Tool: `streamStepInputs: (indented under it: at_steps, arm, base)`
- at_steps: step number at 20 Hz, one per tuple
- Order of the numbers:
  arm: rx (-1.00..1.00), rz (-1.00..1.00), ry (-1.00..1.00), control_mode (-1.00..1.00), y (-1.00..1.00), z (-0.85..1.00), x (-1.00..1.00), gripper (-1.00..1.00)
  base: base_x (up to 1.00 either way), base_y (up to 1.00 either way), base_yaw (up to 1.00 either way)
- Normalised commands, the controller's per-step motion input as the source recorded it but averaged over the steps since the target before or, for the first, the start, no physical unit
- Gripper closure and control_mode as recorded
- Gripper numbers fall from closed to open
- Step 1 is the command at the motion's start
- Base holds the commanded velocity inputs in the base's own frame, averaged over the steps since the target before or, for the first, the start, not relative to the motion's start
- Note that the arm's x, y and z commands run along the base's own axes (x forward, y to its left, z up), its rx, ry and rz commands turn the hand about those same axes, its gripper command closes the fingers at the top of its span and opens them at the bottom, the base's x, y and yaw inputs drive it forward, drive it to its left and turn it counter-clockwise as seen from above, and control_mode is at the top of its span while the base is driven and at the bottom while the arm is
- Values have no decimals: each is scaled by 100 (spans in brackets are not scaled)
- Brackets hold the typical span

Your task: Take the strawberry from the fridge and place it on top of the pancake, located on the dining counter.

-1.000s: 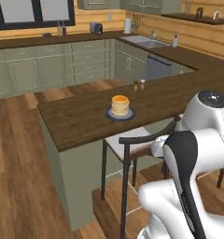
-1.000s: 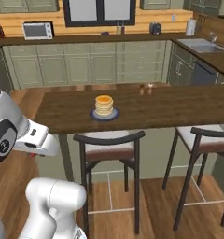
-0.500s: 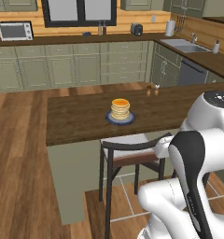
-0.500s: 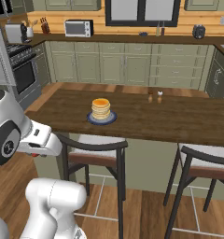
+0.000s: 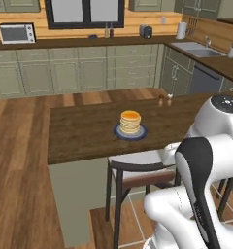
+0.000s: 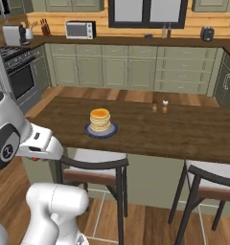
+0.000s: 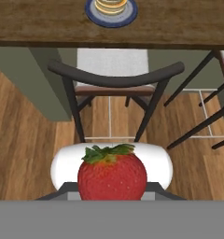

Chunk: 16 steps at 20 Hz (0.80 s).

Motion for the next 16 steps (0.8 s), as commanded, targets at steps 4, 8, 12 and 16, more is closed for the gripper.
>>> streamStepInputs:
  at_steps: [4, 8, 12, 16]
  arm:
    - [0, 0, 0, 100, 0, 0, 0, 100]
    - [0, 0, 0, 100, 0, 0, 0, 100]
    - [0, 0, 0, 100, 0, 0, 0, 100]
    - [0, 0, 0, 100, 0, 0, 0, 100]
  base:
    - [54, -15, -5]
    - [44, -34, 0]
    - [40, -45, 0]
    - [1, -17, -3]
